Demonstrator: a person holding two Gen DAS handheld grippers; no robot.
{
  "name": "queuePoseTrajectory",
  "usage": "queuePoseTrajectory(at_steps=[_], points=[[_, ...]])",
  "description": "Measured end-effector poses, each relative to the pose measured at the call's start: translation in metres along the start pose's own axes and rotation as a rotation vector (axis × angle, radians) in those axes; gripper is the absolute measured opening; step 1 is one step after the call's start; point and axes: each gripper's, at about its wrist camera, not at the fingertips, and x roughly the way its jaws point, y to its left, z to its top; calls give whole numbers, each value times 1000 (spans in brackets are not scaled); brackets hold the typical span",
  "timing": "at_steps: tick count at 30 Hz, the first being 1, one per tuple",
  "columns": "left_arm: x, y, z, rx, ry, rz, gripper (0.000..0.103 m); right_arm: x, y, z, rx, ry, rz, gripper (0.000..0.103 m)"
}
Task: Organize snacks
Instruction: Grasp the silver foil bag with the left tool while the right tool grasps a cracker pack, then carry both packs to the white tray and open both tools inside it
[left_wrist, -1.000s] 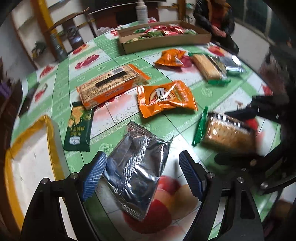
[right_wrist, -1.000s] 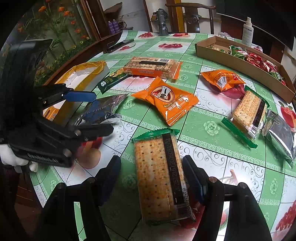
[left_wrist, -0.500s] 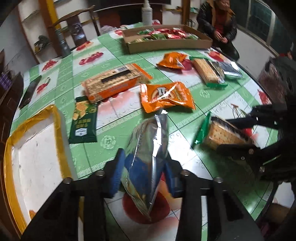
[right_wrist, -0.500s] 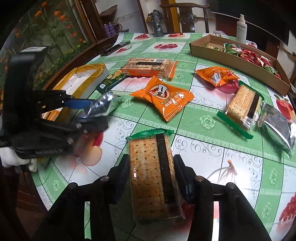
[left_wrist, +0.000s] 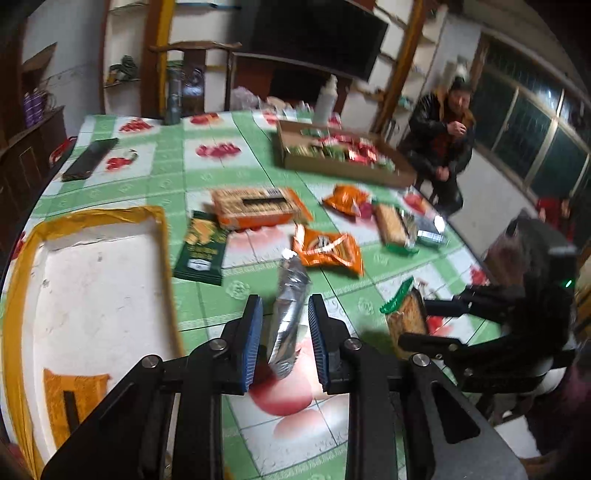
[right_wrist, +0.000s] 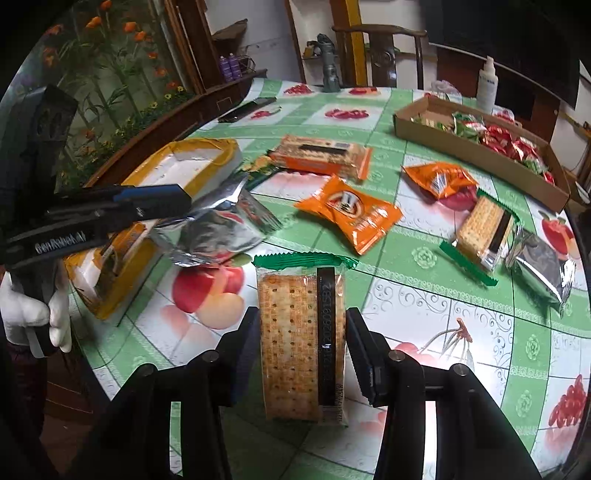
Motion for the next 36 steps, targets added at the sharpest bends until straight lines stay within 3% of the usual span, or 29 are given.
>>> queuePoseTrajectory(at_steps=[8,14,20,22,24,26,30,33,36], points=[[-40,55,-1,-141,-99,7,23,-12,38,19,-53,-49,24,47],[-40,98,-3,-243,-112,41,23,-1,76,56,-82,-57,93,47],[-47,111,-15,-287,-121,-5,23,17,107,86,-79,-58,174,47],[-50,100,-16,-254,-116,-39,30,10,107,93,-63,-89,196,47],[-46,73,-12,-158,-88,-68,58,0,98,93,-41,-110,203,47],[-36,46,-9,-67,-55,-84,75,-11,84,87,-20,-130,175,47],[5,-1,2,65,33,-48,76,-26,48,64,57,-128,128,47],[44,-22,9,159,84,63,76,-29,29,45,88,-115,98,47],[72,-24,13,188,152,164,76,-35,13,29,118,-115,111,47]])
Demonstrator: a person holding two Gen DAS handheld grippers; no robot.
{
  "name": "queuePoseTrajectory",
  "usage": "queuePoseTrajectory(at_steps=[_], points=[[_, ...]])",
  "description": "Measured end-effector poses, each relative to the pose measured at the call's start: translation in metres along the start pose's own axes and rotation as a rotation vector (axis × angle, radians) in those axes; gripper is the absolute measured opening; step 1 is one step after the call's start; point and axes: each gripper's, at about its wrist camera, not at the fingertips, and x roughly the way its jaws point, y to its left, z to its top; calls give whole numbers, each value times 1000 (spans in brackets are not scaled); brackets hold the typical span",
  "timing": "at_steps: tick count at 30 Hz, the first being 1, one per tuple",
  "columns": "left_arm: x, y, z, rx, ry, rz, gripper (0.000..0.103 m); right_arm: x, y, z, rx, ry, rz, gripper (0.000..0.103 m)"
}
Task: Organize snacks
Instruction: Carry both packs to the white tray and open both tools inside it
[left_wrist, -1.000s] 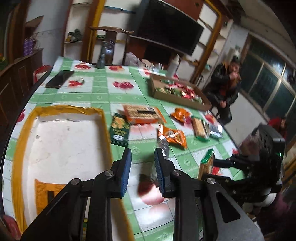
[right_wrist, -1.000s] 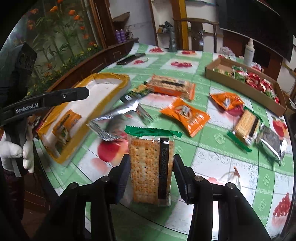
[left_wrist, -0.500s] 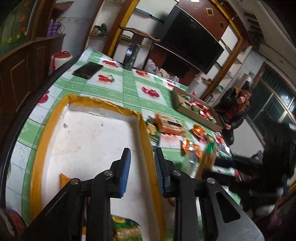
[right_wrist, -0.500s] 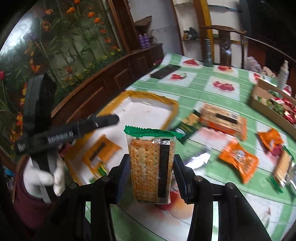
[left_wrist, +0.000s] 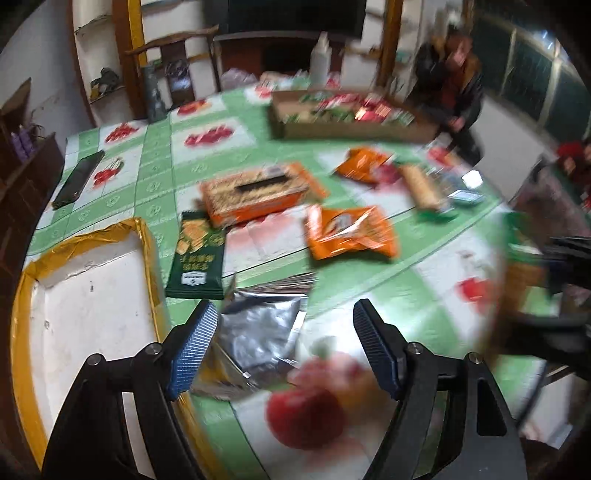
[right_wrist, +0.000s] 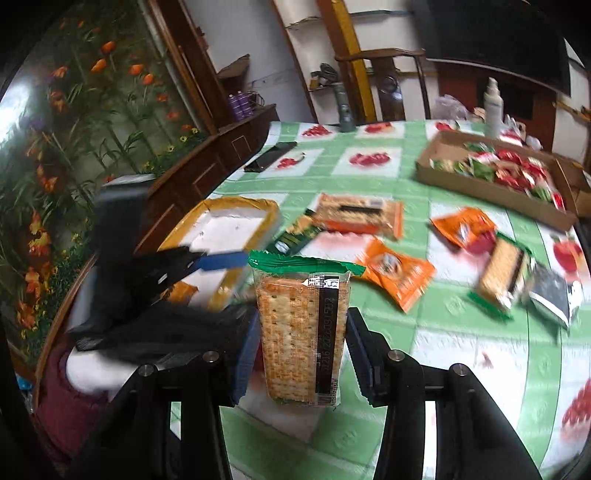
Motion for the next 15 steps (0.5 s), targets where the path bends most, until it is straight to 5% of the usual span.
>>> queuePoseTrajectory(at_steps=[2,5,8,11,15], points=[[16,1,1,9,63,85,76,-5,-8,-6,12,-5,13,47],[39,6,-3,-13,173,118,81,-9,-17,-12,22,-10,39,47],[42,4,-5,-36,180,43,83,-11,-20,-17,26,-12,61,47],[37,4,-7,-61,150,22,57,-12,-21,-22,28,-11,73,47],[22,3,-10,-87,85,-7,57,-16,-23,-26,28,-11,70,47]])
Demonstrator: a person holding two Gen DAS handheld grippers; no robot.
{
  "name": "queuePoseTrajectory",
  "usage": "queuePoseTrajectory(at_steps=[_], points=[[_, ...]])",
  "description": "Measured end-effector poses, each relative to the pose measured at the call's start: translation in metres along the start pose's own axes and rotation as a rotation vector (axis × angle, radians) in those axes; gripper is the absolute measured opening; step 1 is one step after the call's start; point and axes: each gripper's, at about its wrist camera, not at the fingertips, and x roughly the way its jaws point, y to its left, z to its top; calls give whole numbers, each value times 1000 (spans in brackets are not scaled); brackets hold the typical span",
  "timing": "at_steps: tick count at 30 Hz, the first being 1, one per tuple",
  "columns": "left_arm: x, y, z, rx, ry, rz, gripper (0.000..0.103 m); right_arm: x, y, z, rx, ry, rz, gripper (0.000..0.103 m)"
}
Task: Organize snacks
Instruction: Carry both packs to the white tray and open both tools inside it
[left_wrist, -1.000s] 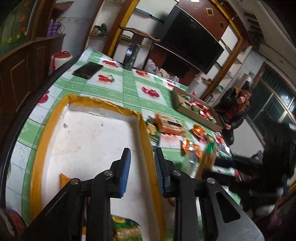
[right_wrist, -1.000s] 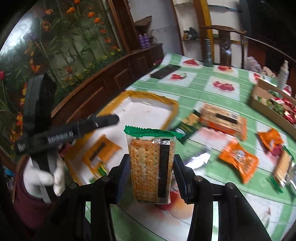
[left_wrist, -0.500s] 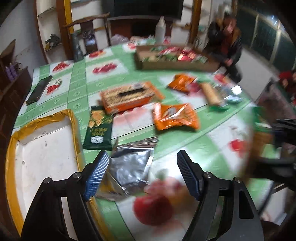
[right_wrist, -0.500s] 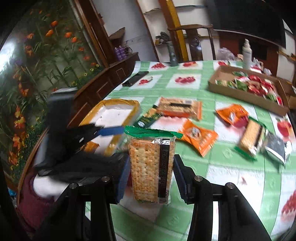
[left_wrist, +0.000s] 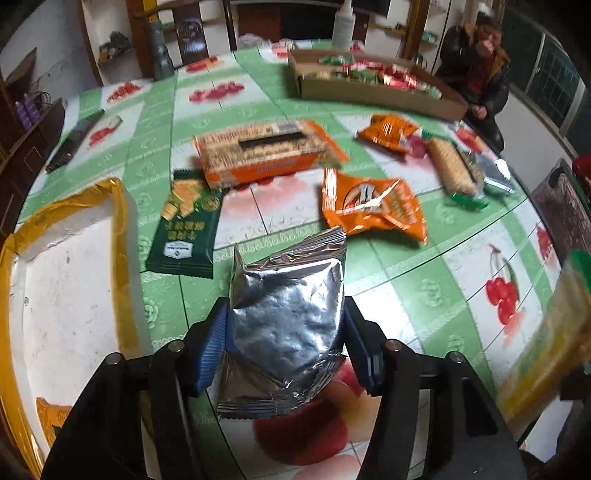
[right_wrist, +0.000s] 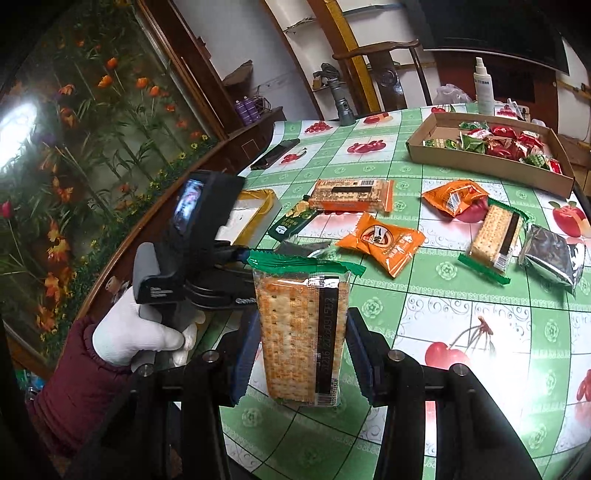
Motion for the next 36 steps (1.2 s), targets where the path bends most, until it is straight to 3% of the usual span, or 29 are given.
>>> queuePoseTrajectory(at_steps=[7,11,15,22,31,36], points=[[-48,29,-10,-127,-123,-126,57,5,9,3,-9,15,-1,47],[-82,61,-19,-192,-199,-102,58,22,31,12,-45,40,17,47],[-99,109,-28,-295,-250,-33,58,46,66,28,-88,60,70,47],[-86,171,-40,-446,-249,11,58,103,128,69,-115,108,188,47],[-69,214,-59,-552,-228,8,59,200,151,86,-76,215,164,47],[-77,222,-66,-599,-253,-34,67,214,151,85,-63,205,158,50]])
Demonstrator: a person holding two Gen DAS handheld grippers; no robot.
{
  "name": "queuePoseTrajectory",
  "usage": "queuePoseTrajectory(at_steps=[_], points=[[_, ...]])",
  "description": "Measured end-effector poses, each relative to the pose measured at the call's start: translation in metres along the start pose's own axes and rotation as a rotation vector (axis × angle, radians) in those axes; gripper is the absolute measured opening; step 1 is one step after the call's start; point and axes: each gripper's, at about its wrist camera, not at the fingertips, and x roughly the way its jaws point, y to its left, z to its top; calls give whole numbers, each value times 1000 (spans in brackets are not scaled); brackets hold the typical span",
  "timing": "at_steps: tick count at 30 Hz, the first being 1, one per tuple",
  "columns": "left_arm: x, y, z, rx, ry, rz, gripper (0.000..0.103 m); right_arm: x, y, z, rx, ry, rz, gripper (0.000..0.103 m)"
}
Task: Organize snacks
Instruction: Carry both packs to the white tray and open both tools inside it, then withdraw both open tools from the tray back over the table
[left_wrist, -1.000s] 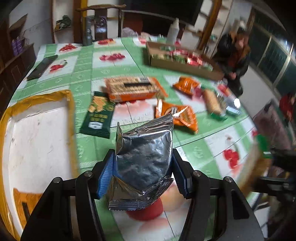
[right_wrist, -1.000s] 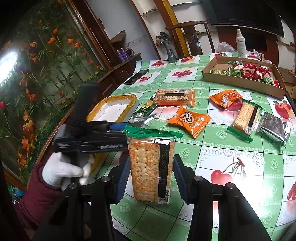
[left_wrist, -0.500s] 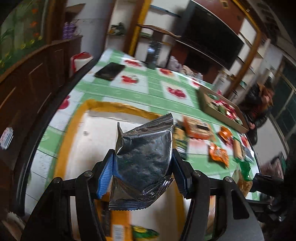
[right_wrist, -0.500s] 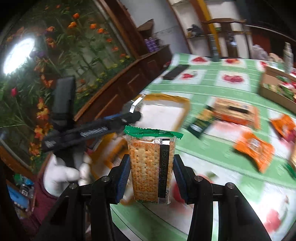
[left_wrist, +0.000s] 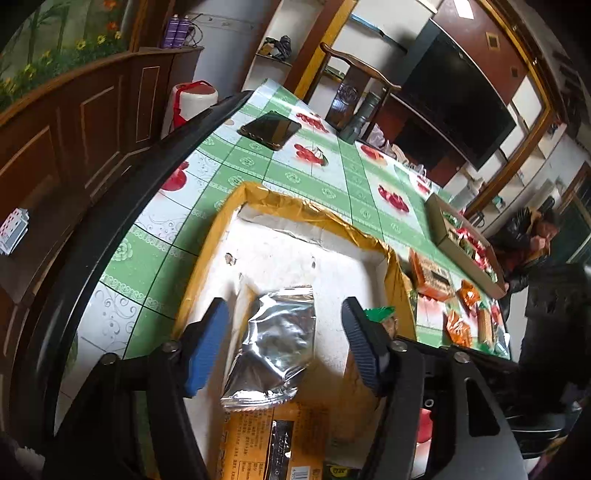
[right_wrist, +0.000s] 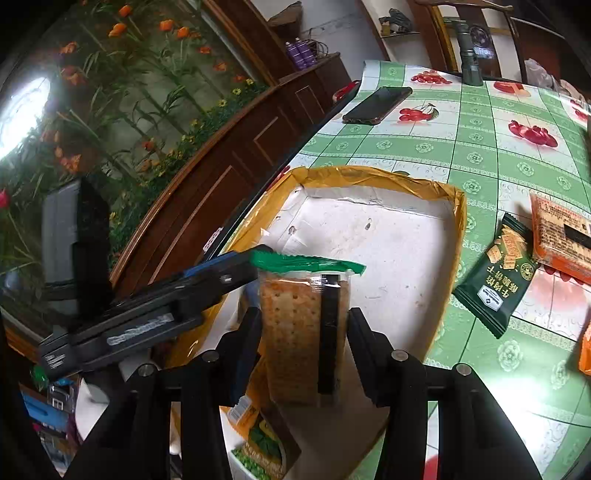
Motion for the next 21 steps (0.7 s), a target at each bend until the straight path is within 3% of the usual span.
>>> queuePoseTrajectory(at_steps=[5,11,12,14,18,21], points=[[-20,0,-3,-57,-57,-80,67,-22,-1,-2,-24,-61,-31,54],[-56,-40,-18,0,-151,-170,79,-62,-24,-16,20,-121,-52,55],[-61,-50,-23,17,-168,-208,84,-70,-31,-21,30,-134,-62,55],[-66,-63,-32,32,-191,-301,84,-83,-42,-28,49,-156,-82,56],[-58,-99,-51,62,-148,-455,84,-113,-74,-48,118,-189,-113,56],[-48,-124,-61,81,-80,-481,84,-140,-100,-64,159,-220,-145,57]])
